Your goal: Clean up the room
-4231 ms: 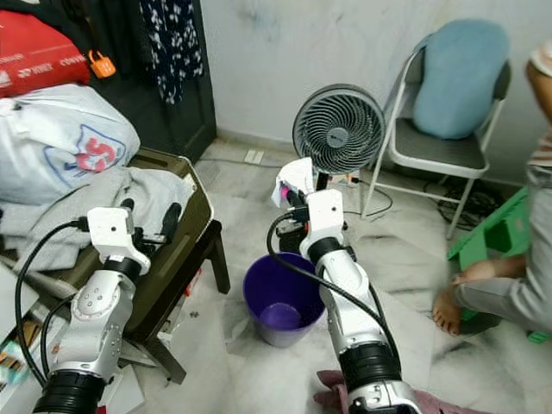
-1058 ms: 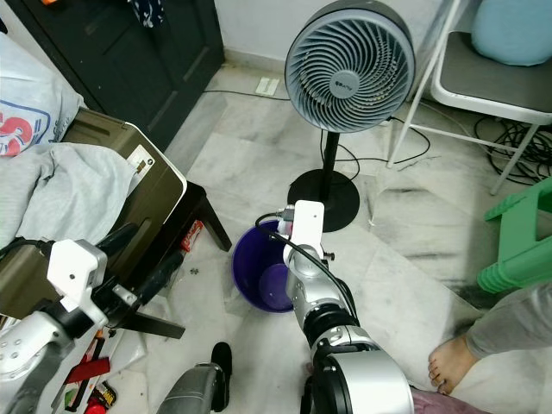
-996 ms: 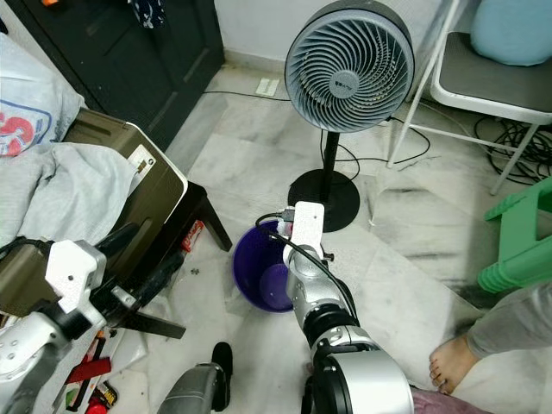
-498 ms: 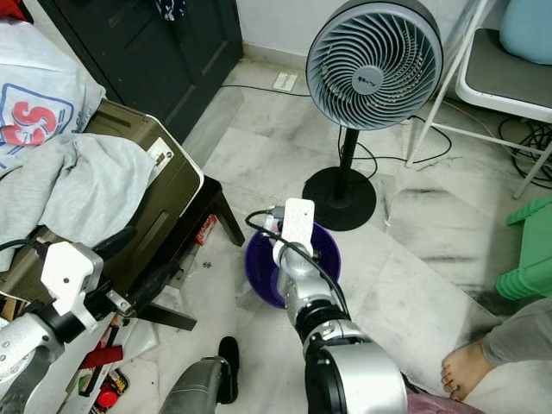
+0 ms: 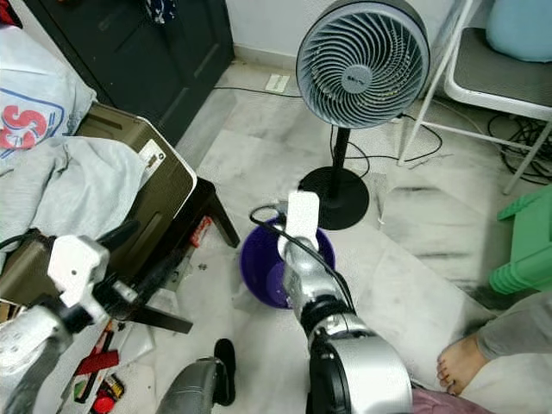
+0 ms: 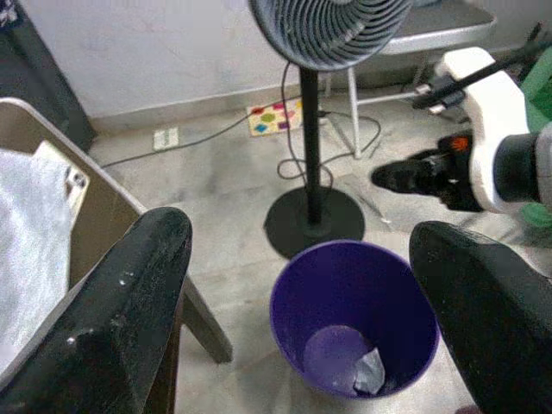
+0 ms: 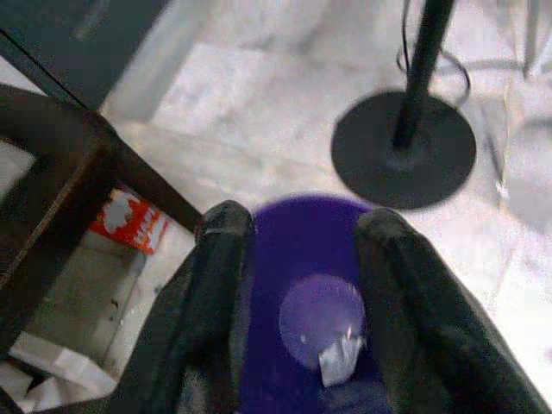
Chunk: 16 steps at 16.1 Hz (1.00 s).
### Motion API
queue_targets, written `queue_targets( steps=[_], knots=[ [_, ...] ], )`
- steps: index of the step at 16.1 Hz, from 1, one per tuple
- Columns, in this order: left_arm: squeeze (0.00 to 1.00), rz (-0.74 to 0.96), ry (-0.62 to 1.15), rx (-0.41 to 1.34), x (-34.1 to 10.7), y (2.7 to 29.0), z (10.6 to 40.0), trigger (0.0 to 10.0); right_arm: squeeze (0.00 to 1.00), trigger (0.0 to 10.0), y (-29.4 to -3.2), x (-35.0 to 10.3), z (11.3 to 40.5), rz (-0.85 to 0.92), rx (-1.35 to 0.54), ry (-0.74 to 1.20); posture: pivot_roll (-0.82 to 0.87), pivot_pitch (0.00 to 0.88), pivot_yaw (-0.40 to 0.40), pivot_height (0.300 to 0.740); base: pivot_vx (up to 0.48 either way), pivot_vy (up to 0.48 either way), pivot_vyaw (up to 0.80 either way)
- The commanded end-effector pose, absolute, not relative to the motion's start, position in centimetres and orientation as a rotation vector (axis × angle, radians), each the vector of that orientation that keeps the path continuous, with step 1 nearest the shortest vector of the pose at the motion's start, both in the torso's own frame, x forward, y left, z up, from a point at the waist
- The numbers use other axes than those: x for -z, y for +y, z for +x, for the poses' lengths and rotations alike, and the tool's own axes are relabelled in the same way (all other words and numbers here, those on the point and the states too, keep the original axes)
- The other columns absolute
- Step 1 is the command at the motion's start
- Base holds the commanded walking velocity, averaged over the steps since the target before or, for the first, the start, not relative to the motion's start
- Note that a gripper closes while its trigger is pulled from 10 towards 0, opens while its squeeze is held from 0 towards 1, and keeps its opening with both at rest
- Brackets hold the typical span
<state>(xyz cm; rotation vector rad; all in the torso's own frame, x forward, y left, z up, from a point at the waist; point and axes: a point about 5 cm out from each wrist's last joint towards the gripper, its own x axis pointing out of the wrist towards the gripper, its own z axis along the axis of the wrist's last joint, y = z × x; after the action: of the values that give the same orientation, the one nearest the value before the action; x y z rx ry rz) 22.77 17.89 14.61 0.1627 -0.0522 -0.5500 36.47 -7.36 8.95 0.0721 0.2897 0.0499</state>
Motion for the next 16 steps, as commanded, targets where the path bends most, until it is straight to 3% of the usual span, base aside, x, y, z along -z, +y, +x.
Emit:
queue_targets(
  steps=[1, 3, 8, 12, 13, 16],
  knots=[
    [0.00, 0.165, -0.041, 0.528, -14.2, 18.1, 22.9, 10.0, 1.00, 10.0, -6.7, -9.4, 36.5, 0.062, -0.089, 0.262, 0.12, 0.264, 0.051, 0.740, 0.000, 0.000, 0.00],
    [0.00, 0.157, -0.088, 0.515, -14.2, 17.3, 24.0, 10.0, 1.00, 10.0, -7.2, -9.3, 36.2, -0.011, -0.135, 0.242, 0.06, 0.211, 0.028, 0.740, 0.000, 0.000, 0.00],
    [0.00, 0.117, -0.155, 0.481, -14.2, 15.0, 26.2, 10.0, 1.00, 10.0, -11.8, -10.1, 34.0, -0.192, -0.173, 0.082, -0.06, 0.123, 0.008, 0.740, 0.000, 0.000, 0.00],
    [0.00, 0.186, -0.208, 0.334, -14.8, 14.5, 29.3, 10.0, 1.00, 10.0, -13.8, -10.1, 32.3, -0.304, -0.267, 0.039, -0.12, 0.012, 0.005, 0.740, 0.000, 0.000, 0.00],
    [0.00, 0.198, -0.231, 0.222, -14.9, 15.1, 30.2, 10.0, 0.00, 10.0, -15.5, -11.0, 32.3, -0.331, -0.201, 0.016, -0.13, 0.000, 0.006, 0.740, 0.000, 0.000, 0.00],
    [0.00, 0.140, -0.210, 0.044, -14.3, 17.5, 31.0, 10.0, 0.00, 10.0, -17.3, -12.5, 32.1, -0.255, -0.076, -0.029, -0.14, 0.000, 0.005, 0.740, 0.000, 0.000, 0.00]
  ],
)
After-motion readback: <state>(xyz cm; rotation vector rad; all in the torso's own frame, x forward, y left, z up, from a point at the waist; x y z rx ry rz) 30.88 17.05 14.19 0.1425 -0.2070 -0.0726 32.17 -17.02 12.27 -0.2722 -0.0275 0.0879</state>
